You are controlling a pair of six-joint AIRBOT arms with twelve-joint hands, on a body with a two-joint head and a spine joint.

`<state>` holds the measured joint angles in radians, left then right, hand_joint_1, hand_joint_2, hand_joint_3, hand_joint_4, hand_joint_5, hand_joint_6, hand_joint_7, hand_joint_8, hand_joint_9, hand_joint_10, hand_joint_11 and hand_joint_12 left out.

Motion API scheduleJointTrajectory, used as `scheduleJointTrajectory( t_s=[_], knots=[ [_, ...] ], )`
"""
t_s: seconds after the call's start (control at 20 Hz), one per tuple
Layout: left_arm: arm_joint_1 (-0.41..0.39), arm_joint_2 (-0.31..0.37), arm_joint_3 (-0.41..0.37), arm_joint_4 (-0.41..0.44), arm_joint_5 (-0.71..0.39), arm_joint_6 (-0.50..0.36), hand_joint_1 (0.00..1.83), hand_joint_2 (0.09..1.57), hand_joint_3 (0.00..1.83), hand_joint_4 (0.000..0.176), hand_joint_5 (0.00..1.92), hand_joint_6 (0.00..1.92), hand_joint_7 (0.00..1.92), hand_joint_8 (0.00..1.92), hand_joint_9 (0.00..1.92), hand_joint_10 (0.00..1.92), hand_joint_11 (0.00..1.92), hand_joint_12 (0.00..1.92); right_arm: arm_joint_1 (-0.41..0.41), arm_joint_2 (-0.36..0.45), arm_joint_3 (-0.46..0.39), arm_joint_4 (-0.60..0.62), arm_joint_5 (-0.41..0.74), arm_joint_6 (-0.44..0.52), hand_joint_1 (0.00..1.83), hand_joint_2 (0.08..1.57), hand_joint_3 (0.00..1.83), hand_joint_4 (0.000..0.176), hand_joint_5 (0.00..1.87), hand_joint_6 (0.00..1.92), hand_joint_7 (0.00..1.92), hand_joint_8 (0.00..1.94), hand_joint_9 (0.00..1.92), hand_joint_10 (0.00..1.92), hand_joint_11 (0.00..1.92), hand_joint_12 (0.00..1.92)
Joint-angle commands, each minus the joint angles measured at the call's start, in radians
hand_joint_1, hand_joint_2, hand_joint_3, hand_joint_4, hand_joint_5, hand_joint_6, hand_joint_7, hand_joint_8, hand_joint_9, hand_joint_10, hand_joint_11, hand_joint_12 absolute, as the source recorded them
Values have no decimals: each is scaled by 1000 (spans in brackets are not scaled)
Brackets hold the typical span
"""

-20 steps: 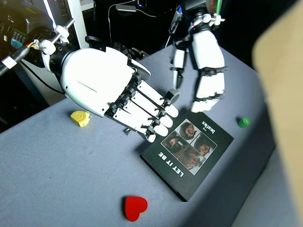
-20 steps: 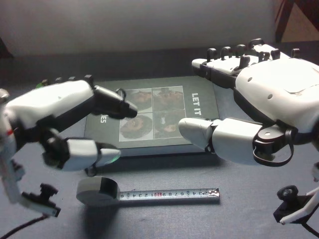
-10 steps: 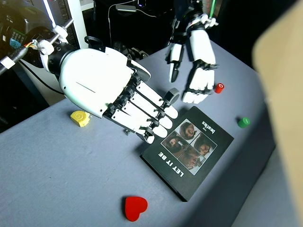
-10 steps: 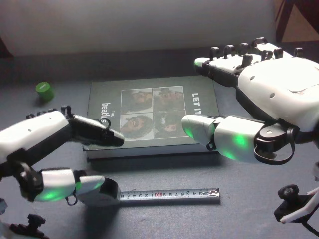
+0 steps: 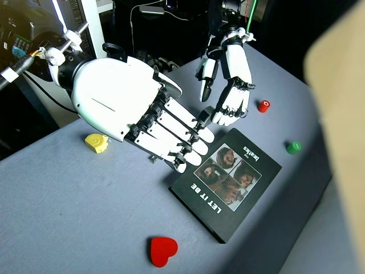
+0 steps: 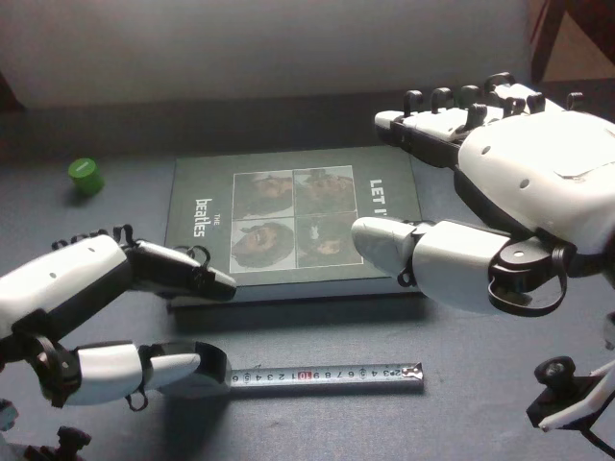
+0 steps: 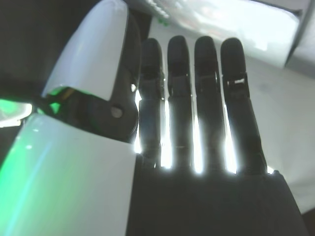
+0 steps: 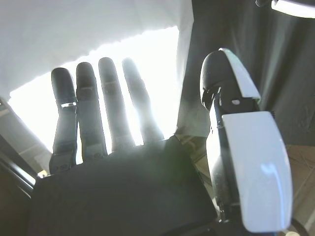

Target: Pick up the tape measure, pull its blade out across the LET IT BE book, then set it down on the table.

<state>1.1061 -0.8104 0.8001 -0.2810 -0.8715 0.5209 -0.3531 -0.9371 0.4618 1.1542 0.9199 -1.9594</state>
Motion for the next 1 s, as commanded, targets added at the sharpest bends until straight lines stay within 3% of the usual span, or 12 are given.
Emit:
scheduleJointTrajectory(
  t_s=[0.0,0.95],
  knots=[
    [1,-9,7,12,-132,-13,1170,1081,0,0,768,6,750,7,678,9,397,741,8,3,-4,-75,59,11,153,1208,5,0,265,0,311,3,289,4,0,1092],
    [78,-71,64,1,-156,31,1209,1092,3,0,756,0,740,0,691,2,406,717,9,2,-4,-75,63,14,170,1202,0,0,275,1,354,4,295,1,0,1101]
  ],
)
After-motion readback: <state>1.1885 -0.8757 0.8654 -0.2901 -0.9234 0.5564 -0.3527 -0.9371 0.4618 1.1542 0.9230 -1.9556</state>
